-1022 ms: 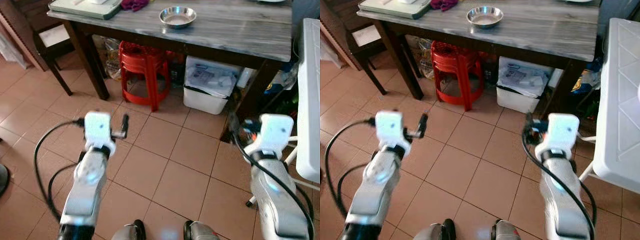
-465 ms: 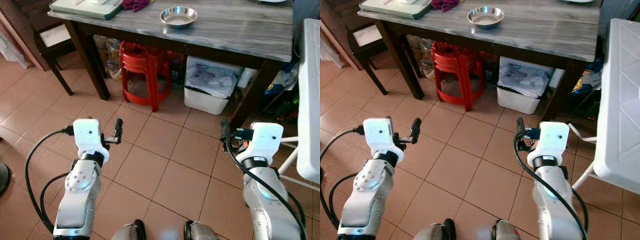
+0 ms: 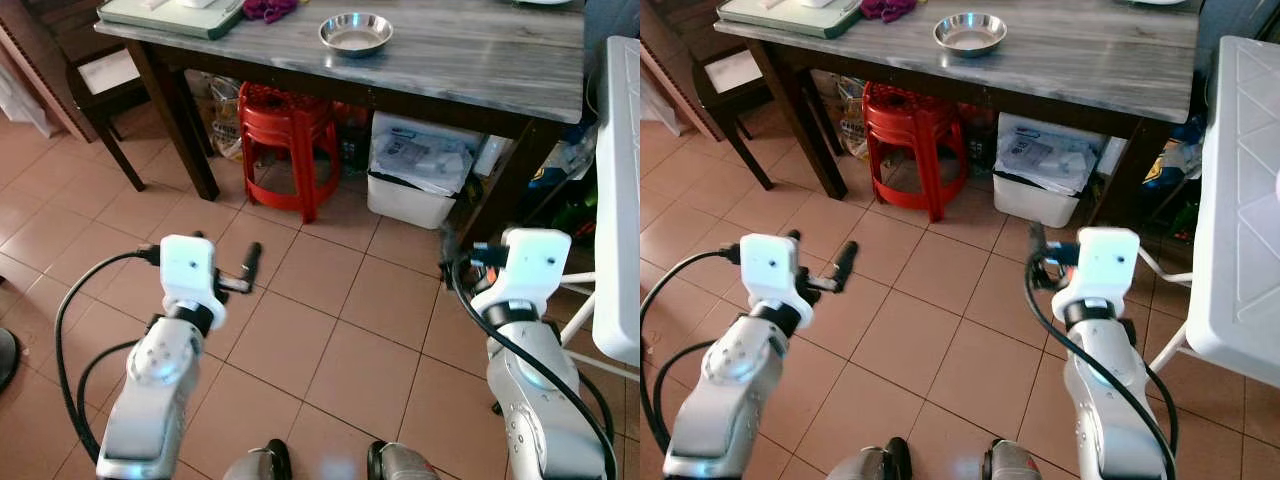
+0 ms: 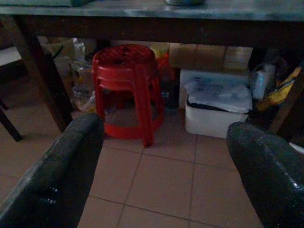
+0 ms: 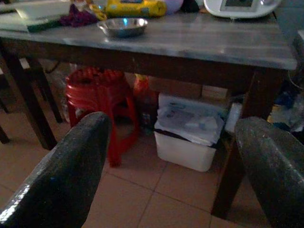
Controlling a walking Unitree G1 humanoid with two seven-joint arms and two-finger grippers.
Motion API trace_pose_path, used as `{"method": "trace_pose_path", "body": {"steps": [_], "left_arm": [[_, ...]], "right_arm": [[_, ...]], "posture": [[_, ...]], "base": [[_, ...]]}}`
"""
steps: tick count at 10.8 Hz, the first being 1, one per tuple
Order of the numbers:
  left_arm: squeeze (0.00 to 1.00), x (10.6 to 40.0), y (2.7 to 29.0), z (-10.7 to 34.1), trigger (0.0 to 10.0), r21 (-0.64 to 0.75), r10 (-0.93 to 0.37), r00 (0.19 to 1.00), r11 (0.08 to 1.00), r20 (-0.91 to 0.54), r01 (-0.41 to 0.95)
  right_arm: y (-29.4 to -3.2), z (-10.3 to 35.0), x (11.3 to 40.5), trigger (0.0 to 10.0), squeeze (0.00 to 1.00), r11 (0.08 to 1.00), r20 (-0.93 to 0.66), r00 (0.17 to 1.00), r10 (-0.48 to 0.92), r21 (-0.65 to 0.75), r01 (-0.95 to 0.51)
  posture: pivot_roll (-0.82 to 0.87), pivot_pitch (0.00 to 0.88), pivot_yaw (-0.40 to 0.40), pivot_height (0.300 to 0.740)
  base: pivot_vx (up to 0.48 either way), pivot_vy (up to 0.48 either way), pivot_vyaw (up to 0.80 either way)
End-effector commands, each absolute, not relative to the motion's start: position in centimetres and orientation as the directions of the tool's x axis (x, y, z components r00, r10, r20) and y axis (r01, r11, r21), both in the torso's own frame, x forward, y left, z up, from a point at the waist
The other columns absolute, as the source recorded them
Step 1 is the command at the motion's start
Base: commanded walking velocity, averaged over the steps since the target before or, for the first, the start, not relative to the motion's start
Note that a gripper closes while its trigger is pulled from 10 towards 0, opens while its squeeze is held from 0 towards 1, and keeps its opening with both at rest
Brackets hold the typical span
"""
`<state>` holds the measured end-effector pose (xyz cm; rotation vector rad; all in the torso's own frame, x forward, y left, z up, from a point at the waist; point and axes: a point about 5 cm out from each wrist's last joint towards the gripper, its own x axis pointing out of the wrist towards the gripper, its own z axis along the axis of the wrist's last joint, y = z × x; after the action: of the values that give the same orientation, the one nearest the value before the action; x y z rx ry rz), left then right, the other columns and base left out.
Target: Setting the table
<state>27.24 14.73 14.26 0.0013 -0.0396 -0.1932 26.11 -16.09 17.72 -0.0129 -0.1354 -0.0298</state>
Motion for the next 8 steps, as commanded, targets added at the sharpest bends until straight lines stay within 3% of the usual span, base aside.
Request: {"method": "trace_pose_path", "body": {"steps": [1, 3, 8], "left_arm": [[0.0, 27.2, 14.9, 14.4, 10.0, 0.004, -0.165, 0.985, 0.986, 0.042, 0.165], [0.0, 27.9, 15.4, 14.9, 10.0, -0.055, -0.079, 0.996, 0.995, 0.048, 0.082], [0.0, 29.1, 12.7, 17.1, 10.0, -0.04, -0.159, 0.979, 0.985, 0.128, 0.165]], "right_arm": [[-16.0, 17.9, 25.8, 10.0, 0.0, 0.999, 0.136, 0.99, -0.037, -0.004, 0.038], [-16.4, 17.8, 25.8, 10.0, 0.0, 0.998, 0.126, 0.99, -0.066, 0.015, 0.064], [-16.5, 17.5, 26.8, 10.0, 0.0, 0.997, 0.097, 0.993, -0.07, 0.039, 0.067]], "posture": [[-0.2, 0.22, 0.068, 0.74], [-0.2, 0.219, 0.064, 0.74], [-0.19, 0.208, 0.071, 0.74]], "base": [[0.0, 0.0, 0.0], [0.0, 0.0, 0.0], [0.0, 0.0, -0.8]]}}
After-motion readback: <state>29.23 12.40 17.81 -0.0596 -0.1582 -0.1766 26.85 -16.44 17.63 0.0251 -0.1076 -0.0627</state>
